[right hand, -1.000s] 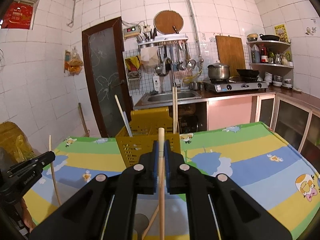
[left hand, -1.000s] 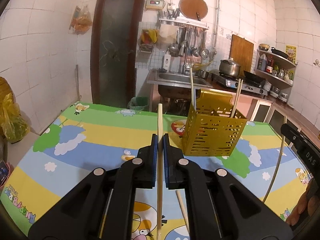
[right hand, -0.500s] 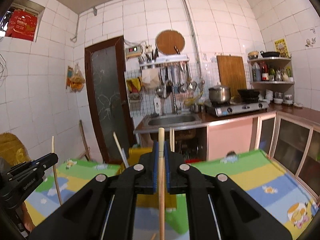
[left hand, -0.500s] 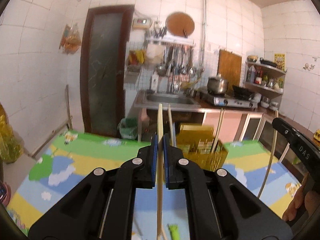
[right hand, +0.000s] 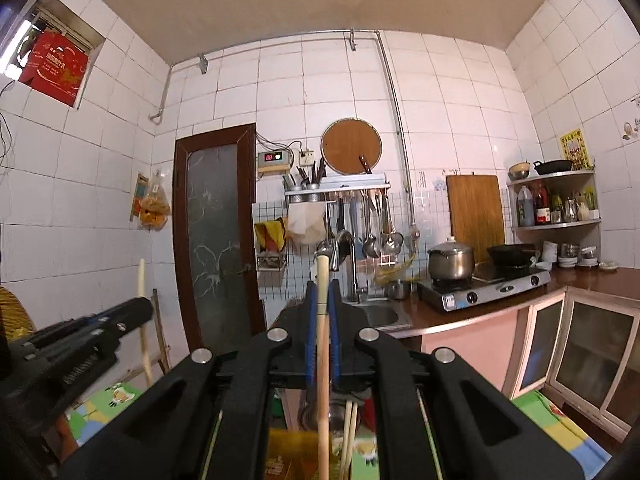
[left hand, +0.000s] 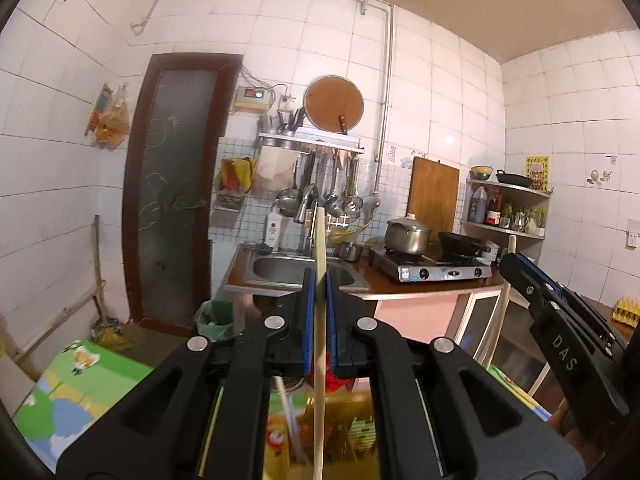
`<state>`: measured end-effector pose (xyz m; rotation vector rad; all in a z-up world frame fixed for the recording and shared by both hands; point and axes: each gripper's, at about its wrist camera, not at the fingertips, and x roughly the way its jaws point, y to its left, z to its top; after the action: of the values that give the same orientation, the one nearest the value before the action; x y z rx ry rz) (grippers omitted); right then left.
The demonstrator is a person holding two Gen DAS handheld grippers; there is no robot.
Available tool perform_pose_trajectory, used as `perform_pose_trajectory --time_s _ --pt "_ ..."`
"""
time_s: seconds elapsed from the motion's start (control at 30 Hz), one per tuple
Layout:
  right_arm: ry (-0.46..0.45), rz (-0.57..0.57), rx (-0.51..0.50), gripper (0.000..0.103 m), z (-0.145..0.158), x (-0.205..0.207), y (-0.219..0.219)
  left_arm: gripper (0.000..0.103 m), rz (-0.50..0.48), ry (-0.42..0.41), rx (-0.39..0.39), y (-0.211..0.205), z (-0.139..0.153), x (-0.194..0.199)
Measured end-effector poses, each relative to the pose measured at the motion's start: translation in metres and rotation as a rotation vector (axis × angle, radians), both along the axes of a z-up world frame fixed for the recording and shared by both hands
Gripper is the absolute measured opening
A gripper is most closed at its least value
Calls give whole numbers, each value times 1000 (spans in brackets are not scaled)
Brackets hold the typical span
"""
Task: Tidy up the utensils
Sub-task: 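Lift both held chopsticks up over the yellow slotted holder, then open both tools to drop the chopsticks into the holder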
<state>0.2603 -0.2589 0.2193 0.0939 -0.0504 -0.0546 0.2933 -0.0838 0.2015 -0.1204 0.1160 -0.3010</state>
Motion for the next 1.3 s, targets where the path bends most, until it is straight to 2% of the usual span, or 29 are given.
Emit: perform_pose_trajectory --time_s 0.17,0.33,0.43,0.6,0.67,0.73,0.77,0.83,0.87,0.9,1.0,1.1,1.3 --pt "4 9 30 6 -18 40 -8 4 -2 7 10 -17 -23 45" --pt "52 17 22 6 -54 66 -7 4 -2 46 29 -26 -62 75" --pt "109 23 21 6 -78 70 -6 4 4 92 38 -27 -85 85" --pt "225 31 6 6 -99 71 -6 5 14 157 45 -20 -94 87" --pt "292 25 -3 6 -102 73 -6 13 26 168 58 -15 -90 81" --pt "335 13 -7 7 -103 69 -9 52 51 165 62 -7 -83 70" --pt "353 6 -5 8 -102 64 -11 60 75 155 54 0 -78 61" --pt "378 -4 12 34 -102 53 -17 78 96 161 58 13 -72 42" --pt "380 -7 32 66 -102 43 -20 80 99 171 66 17 -71 35" --pt "370 -11 44 72 -101 33 -23 85 105 184 82 22 -71 27" --pt "411 -32 12 72 -105 8 -21 94 129 227 128 37 -76 0" --pt "482 -27 7 76 -117 -11 -18 97 145 294 152 52 -91 -22" --pt "629 12 66 76 -163 -45 -8 97 157 481 160 75 -144 -54"
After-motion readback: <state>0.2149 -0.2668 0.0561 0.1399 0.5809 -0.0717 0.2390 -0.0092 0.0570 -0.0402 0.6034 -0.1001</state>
